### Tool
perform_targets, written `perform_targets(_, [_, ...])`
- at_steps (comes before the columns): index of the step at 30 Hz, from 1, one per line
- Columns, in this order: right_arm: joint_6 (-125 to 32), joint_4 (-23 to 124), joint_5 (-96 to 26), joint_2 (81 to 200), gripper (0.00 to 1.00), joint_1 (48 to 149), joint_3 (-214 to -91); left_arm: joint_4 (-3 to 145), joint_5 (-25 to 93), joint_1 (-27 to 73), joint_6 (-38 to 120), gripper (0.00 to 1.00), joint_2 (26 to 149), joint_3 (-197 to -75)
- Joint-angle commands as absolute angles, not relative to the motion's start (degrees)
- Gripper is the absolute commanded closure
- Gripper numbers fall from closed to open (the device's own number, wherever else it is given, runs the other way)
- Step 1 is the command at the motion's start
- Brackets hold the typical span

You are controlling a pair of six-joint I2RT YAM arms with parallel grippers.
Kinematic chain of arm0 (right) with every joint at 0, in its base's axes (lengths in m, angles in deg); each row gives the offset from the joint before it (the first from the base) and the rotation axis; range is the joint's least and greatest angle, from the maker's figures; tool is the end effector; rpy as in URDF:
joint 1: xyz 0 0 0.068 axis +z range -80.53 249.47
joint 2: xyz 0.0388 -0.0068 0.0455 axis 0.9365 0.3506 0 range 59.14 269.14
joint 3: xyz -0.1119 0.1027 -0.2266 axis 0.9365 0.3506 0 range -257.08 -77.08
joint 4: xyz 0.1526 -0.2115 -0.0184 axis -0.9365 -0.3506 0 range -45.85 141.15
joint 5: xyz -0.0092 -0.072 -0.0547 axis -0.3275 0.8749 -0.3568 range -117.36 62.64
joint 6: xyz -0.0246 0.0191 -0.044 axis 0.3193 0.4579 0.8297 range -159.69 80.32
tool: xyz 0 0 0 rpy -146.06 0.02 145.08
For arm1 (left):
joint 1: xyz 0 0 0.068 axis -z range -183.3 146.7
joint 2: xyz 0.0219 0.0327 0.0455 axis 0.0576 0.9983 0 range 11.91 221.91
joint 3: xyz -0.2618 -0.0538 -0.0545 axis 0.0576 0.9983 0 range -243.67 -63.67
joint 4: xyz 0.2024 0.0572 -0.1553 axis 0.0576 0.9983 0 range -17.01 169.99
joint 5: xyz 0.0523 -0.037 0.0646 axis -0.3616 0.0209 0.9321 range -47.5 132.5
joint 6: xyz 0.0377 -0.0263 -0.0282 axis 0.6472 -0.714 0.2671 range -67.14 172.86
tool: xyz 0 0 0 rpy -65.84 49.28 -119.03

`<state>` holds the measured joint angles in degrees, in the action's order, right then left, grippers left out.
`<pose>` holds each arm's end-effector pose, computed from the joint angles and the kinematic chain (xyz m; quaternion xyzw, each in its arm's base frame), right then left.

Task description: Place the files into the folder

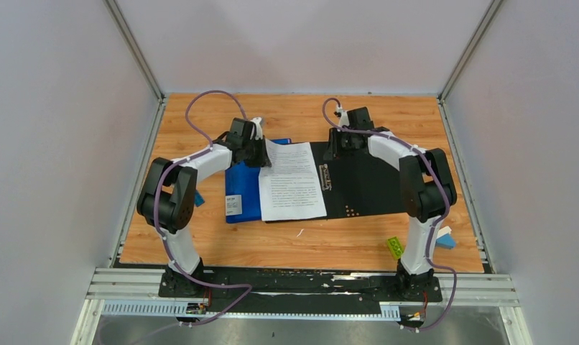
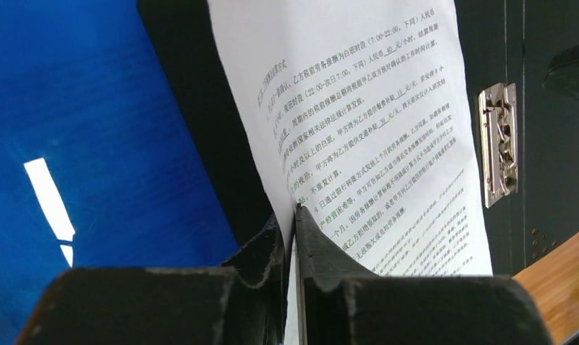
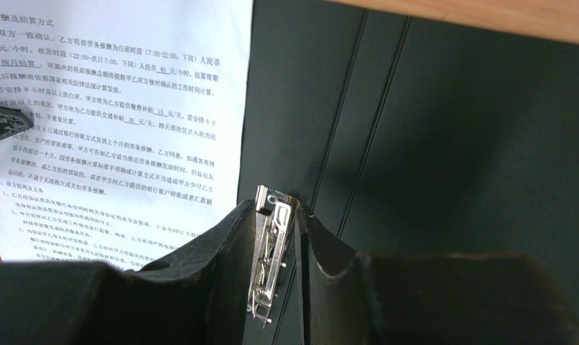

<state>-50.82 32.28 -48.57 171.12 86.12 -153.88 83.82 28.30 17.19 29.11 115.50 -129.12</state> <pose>0.3954 0.1317 0.1794 -0.1017 0.9312 0.2427 0.2524 0.3558 -0.1423 0.1841 0.0169 0.9303 -0.2381 0.2786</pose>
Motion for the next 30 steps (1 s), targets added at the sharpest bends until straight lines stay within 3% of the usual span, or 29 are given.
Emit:
perform_targets(1, [-46.3, 28.4, -50.3, 173.6, 0.73, 86.3, -159.3, 82.8, 29.0, 17.0, 30.7, 0.85, 117.1, -131.4])
perform_targets(21, [-44.7, 26.5, -52.2, 178.6, 0.86, 86.3, -161.4, 84.5, 30.1, 17.0, 32.2, 0.69, 118.0, -132.3])
perform_targets(30, [-44.0, 24.6, -51.9, 179.7, 0.87, 86.7, -161.0, 85.0, 30.7, 17.0, 32.3, 0.7, 118.6, -132.6])
